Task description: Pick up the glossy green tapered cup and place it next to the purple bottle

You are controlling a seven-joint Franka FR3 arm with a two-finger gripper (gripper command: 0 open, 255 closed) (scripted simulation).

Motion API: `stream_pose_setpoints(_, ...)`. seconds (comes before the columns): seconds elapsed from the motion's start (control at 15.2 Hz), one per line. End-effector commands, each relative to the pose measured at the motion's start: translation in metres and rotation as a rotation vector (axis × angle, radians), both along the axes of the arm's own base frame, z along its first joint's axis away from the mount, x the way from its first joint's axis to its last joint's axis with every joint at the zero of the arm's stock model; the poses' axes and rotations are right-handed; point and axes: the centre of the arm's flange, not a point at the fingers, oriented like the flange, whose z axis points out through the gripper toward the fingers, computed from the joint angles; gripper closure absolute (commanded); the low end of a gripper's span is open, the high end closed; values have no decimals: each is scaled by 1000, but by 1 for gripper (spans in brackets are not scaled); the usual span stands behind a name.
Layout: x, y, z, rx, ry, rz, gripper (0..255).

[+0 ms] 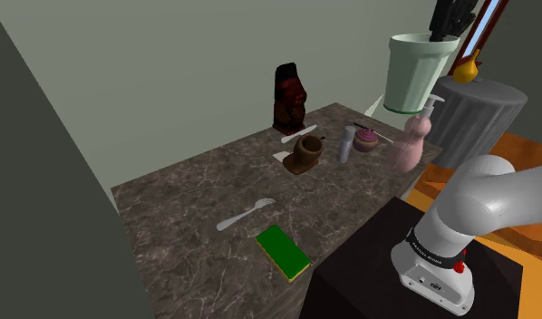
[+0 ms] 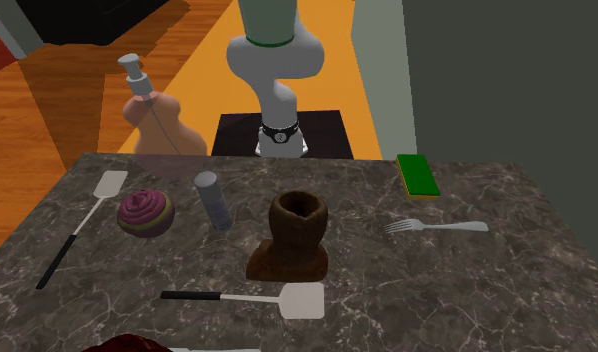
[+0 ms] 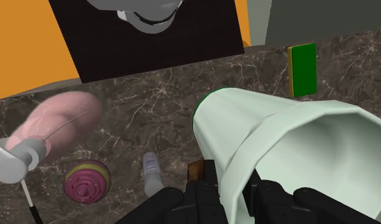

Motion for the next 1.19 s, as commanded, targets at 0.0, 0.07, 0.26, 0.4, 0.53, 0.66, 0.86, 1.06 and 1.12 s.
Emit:
stream_pose_setpoints(0.0,0,-1,-10,0,-1,0,255)
stream_pose_setpoints(0.07,0,-1,-15,0,-1,0,255)
stream_pose_setpoints(0.26,0,-1,-31,0,-1,0,255)
stream_pose_setpoints(0.4,0,-1,-42,0,-1,0,255)
stream_pose_setpoints(0.53,0,-1,-52,0,-1,0,255)
stream_pose_setpoints(0.66,0,-1,-63,0,-1,0,255)
stream_pose_setpoints(0.86,0,-1,-79,0,-1,0,255)
stream_pose_setpoints(1.06,0,-1,-94,0,-1,0,255)
stream_pose_setpoints(1.12,0,-1,-100,0,-1,0,255)
